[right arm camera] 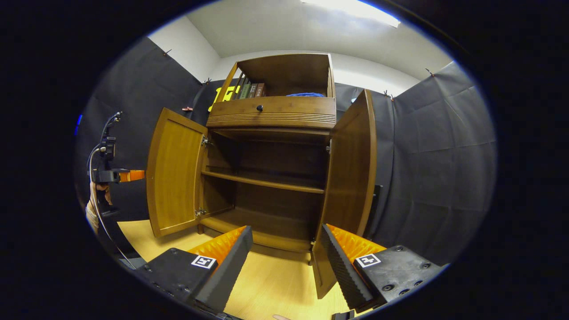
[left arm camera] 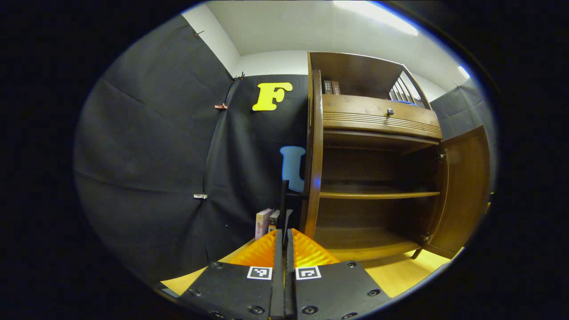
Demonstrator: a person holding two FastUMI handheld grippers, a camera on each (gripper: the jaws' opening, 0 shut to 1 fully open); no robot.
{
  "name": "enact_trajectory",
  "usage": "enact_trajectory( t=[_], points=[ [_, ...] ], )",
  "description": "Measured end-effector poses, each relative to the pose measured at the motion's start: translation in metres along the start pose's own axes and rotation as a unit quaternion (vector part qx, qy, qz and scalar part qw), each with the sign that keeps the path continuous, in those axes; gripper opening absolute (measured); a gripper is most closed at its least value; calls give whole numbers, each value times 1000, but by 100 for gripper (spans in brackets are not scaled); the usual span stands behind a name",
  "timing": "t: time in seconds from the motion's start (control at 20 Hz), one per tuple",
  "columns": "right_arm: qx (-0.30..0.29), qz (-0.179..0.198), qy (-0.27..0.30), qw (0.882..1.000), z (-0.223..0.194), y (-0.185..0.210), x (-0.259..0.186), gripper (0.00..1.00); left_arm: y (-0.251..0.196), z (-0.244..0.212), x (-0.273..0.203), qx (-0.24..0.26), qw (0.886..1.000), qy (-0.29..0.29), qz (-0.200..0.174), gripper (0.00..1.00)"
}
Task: Open the right door of the double-door shoe cabinet with the right hand, and open the left door with the left hand.
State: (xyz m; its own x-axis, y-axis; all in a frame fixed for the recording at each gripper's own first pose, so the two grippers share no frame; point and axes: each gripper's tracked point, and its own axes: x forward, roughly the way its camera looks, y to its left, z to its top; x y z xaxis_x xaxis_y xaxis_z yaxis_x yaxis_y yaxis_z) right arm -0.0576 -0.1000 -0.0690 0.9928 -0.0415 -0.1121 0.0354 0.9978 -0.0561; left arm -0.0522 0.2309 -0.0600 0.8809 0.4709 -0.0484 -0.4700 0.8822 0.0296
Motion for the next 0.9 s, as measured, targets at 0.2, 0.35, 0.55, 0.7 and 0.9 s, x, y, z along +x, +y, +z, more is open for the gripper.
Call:
enact_trajectory(
  t=[0.2,0.35,0.55,0.7,0.9],
  points=[
    [5,8,5,1000,2,8,8,98,-35,19,-23,-19,999,17,-44,5],
    [19,11,10,1000,7,16,11,98,-72,31,-25,-24,996,27,-85,5],
    [8,8,-5,1000,25,24,11,98,-107,41,-25,-9,993,4,-120,54],
    [-2,4,-21,1000,37,30,11,96,-130,42,-28,17,992,3,-125,84],
    [11,9,-27,1000,47,38,11,98,-138,54,-34,74,993,-22,-90,91]
  ],
)
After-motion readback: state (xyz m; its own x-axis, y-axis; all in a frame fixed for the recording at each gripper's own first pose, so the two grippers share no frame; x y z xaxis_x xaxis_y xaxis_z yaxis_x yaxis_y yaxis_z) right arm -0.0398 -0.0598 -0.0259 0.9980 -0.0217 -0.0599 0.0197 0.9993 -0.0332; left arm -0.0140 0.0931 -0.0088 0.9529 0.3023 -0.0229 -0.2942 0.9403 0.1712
